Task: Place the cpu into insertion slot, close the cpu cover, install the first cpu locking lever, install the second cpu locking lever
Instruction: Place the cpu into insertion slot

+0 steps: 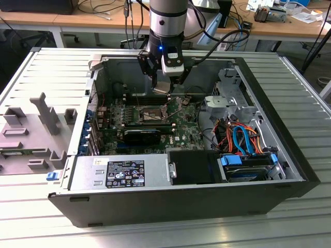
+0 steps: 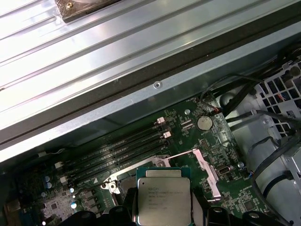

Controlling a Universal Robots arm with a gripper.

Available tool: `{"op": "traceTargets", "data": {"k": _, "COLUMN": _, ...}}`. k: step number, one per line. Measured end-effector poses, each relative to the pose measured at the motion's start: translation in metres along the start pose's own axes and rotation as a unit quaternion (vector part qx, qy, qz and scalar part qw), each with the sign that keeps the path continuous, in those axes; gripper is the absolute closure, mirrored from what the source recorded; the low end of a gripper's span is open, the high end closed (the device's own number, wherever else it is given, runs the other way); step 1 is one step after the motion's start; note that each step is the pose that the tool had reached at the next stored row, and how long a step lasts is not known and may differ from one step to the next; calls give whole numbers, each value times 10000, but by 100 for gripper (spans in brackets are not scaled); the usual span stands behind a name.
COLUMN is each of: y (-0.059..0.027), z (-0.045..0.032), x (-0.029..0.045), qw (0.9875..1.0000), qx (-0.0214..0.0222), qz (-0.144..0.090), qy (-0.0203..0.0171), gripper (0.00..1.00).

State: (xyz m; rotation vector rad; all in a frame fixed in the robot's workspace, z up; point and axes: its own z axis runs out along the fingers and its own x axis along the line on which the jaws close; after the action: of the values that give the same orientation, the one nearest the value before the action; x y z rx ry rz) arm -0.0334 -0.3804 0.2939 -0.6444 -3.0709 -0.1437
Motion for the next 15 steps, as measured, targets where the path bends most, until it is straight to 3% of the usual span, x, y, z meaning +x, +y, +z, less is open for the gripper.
{"op": "traceTargets", "data": {"k": 15, "y": 0, "z": 2, "x": 0, "qw": 10000, "qx": 0, "qz": 39, "qy": -3, "gripper": 45}}
